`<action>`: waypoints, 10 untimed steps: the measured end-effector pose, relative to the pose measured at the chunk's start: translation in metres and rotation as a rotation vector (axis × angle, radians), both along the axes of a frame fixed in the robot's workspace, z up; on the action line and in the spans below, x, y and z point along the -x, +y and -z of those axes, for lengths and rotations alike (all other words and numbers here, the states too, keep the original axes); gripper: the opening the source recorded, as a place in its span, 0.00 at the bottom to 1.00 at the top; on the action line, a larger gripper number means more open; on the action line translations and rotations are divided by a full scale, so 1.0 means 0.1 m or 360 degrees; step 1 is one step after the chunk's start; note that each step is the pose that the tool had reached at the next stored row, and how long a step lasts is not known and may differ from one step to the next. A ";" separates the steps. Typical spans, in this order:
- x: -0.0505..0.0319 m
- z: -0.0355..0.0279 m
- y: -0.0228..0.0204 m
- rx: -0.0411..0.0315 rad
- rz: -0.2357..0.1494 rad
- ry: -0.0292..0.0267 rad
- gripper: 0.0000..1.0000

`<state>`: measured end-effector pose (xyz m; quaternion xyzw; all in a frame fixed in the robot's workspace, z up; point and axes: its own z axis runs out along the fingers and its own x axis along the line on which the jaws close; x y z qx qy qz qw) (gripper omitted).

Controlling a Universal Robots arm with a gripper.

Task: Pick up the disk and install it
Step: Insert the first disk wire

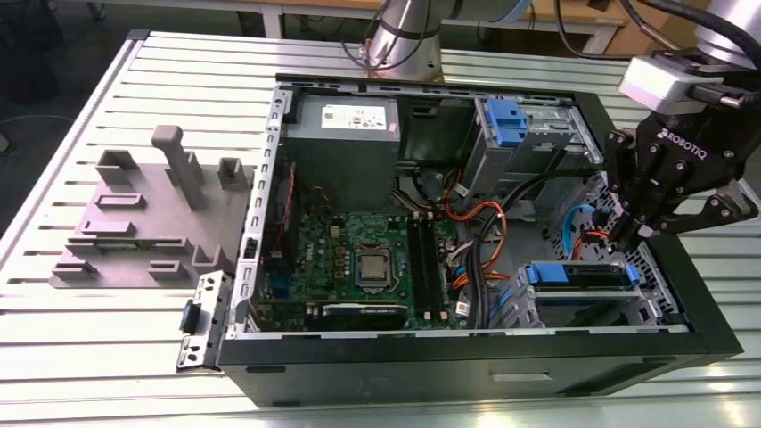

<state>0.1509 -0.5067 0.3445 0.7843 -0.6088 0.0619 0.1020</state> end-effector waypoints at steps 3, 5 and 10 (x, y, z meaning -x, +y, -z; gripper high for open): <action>0.003 0.011 0.000 0.0000 0.0040 -0.00029 0.17; 0.008 0.015 0.000 -0.0002 0.0049 -0.00061 0.17; 0.039 0.018 -0.036 -0.0075 0.0049 -0.00141 0.17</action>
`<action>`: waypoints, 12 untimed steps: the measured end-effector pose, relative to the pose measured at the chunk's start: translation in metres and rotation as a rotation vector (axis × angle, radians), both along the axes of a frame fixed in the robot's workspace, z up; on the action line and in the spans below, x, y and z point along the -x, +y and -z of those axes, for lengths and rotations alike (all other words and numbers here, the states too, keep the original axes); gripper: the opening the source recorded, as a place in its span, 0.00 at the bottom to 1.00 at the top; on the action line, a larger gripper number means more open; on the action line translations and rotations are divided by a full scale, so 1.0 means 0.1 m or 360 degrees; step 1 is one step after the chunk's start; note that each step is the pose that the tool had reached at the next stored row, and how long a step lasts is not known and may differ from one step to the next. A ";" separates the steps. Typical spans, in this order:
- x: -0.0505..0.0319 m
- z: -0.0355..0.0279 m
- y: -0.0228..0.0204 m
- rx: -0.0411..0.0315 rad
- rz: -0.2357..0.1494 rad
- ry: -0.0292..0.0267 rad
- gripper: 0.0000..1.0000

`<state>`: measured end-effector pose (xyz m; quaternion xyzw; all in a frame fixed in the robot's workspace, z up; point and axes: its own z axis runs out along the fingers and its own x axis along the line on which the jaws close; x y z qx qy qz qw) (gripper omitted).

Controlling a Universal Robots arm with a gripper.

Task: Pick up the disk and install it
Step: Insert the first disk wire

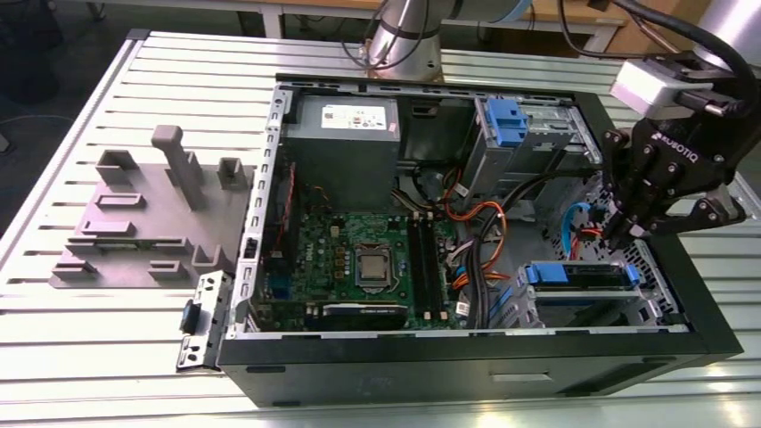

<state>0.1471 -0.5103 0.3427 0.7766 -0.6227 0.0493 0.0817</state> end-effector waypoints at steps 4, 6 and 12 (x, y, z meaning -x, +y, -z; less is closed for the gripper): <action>0.010 0.001 -0.062 -0.0039 0.0000 -0.00072 0.17; 0.015 0.001 -0.100 -0.0042 0.0000 -0.00125 0.17; 0.074 0.013 -0.141 -0.0048 -0.0003 -0.00440 0.17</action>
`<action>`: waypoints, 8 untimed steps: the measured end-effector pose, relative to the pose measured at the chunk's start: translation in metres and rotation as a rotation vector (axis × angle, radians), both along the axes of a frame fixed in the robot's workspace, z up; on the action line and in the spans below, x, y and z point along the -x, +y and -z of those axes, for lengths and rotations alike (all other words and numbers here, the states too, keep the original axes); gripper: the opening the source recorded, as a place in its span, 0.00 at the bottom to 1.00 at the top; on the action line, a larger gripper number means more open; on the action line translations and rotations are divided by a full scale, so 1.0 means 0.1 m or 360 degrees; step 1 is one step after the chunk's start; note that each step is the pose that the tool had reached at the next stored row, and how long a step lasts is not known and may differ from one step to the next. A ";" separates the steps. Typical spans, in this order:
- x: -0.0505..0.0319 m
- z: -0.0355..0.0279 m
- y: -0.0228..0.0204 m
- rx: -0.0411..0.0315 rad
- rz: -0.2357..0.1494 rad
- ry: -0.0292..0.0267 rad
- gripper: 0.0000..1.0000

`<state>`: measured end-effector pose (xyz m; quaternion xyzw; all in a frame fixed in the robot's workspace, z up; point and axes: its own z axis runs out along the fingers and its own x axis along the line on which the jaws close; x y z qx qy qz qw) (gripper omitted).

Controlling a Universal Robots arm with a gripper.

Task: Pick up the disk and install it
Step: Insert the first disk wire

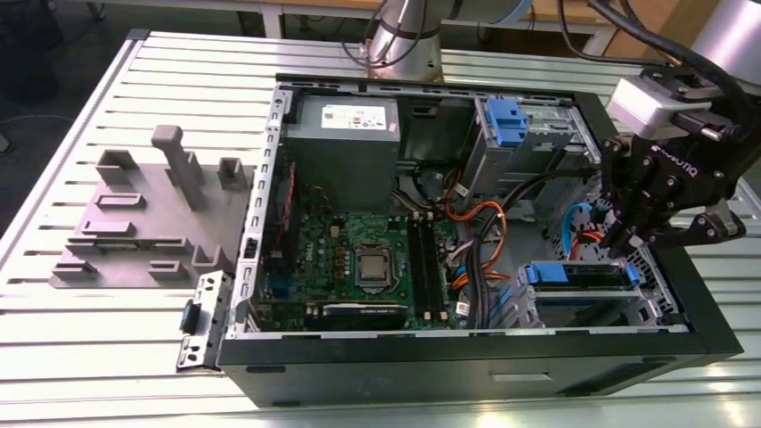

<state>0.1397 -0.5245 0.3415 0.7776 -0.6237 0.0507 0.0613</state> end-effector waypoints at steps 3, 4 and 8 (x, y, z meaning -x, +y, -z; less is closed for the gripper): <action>0.016 0.015 -0.008 -0.0007 0.0000 -0.00188 0.17; 0.021 0.020 -0.011 -0.0010 0.0000 -0.00243 0.17; 0.050 0.032 -0.012 -0.0012 0.0003 -0.00578 0.17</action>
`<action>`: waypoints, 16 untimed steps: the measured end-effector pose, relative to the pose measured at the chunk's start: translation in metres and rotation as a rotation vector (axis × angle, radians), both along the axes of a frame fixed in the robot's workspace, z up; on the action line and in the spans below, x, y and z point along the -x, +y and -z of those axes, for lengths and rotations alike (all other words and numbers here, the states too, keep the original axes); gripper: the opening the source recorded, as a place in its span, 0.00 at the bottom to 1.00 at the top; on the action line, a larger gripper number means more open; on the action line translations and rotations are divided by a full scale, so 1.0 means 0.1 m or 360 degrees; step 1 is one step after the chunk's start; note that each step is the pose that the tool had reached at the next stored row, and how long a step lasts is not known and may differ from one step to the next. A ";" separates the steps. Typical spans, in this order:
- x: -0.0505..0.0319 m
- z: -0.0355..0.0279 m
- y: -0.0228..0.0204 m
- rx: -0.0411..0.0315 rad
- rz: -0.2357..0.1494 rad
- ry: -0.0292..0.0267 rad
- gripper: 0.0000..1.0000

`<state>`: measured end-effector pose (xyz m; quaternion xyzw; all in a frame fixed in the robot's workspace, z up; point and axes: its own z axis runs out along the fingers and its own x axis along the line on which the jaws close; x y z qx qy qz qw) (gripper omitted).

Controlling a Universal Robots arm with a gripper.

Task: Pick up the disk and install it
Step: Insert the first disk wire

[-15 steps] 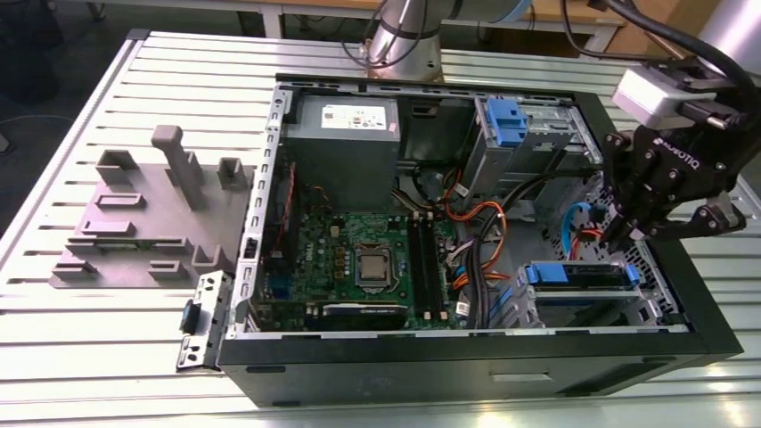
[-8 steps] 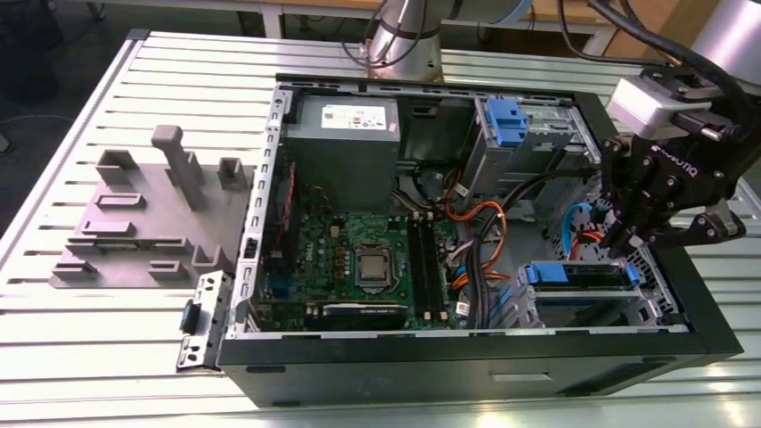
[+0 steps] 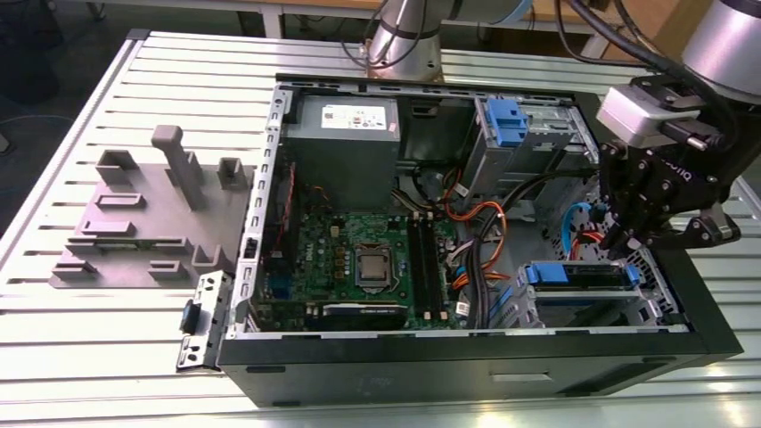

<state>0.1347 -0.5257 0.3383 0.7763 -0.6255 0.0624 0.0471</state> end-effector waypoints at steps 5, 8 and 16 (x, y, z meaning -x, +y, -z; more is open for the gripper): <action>0.107 0.000 0.000 -0.0004 0.0000 -0.00365 0.17; 0.139 0.001 -0.003 -0.0004 0.0000 -0.00454 0.17; 0.141 0.011 -0.003 -0.0005 0.0046 -0.00597 0.17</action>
